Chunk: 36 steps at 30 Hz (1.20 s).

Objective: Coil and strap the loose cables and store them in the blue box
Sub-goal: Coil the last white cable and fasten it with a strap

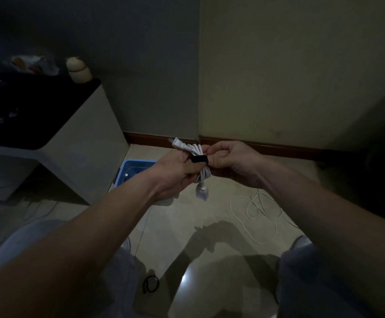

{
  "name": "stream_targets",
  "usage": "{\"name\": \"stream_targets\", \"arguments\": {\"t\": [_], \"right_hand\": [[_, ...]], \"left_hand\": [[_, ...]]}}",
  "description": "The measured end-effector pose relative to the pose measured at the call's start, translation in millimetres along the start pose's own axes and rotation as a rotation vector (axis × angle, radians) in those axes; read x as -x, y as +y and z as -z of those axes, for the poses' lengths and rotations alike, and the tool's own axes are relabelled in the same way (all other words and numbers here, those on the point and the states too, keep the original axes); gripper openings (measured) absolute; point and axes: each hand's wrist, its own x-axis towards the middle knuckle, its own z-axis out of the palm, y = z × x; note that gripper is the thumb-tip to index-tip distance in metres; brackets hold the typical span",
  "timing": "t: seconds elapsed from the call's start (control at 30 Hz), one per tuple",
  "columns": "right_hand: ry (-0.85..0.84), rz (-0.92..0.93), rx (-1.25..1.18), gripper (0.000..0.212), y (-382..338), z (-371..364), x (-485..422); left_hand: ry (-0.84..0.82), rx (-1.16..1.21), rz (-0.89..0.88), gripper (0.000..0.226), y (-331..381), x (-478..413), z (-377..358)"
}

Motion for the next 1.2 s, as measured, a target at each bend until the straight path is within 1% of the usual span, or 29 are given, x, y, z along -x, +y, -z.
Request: {"name": "stream_targets", "arguments": {"t": [0.17, 0.3, 0.4, 0.53, 0.7, 0.77, 0.9, 0.93, 1.07, 1.2], "right_hand": [[-0.072, -0.041, 0.031, 0.030, -1.9, 2.1, 1.6], [-0.152, -0.055, 0.010, 0.038, -1.4, 1.6, 2.9], [-0.196, -0.044, -0.023, 0.037, -3.2, 2.8, 3.1], [-0.188, -0.013, -0.034, 0.039, -3.5, 2.1, 2.7], [-0.179, 0.034, -0.043, 0.053, -4.7, 0.0, 2.3], [-0.171, 0.044, -0.030, 0.049, -5.3, 0.9, 1.9], [-0.072, 0.084, 0.016, 0.026, -2.4, -1.0, -1.0], [-0.052, 0.094, 0.023, 0.024, -1.7, -2.0, -1.9], [-0.006, 0.115, 0.030, 0.024, -3.6, -2.6, -4.6], [-0.021, 0.124, 0.030, 0.022, -7.1, 0.0, -5.6]], "left_hand": [[-0.037, -0.016, 0.016, 0.049, -1.1, -2.0, 4.7], [-0.050, -0.002, 0.016, 0.037, 2.2, 1.7, 2.9], [-0.079, -0.013, -0.005, 0.031, 5.2, 4.4, 1.5], [-0.064, -0.039, 0.003, 0.030, 8.2, 6.2, -0.2], [-0.050, 0.011, -0.001, 0.037, 12.3, 4.7, -2.4], [-0.057, 0.038, 0.007, 0.041, 13.8, 5.0, -5.0], [-0.110, 0.101, 0.030, 0.041, 22.7, 10.0, -17.2], [-0.110, 0.116, 0.035, 0.042, 24.7, 10.1, -20.0], [0.009, 0.125, 0.049, 0.046, 30.8, 7.7, -24.0], [0.109, 0.108, 0.034, 0.046, 35.8, 9.7, -27.9]]}}
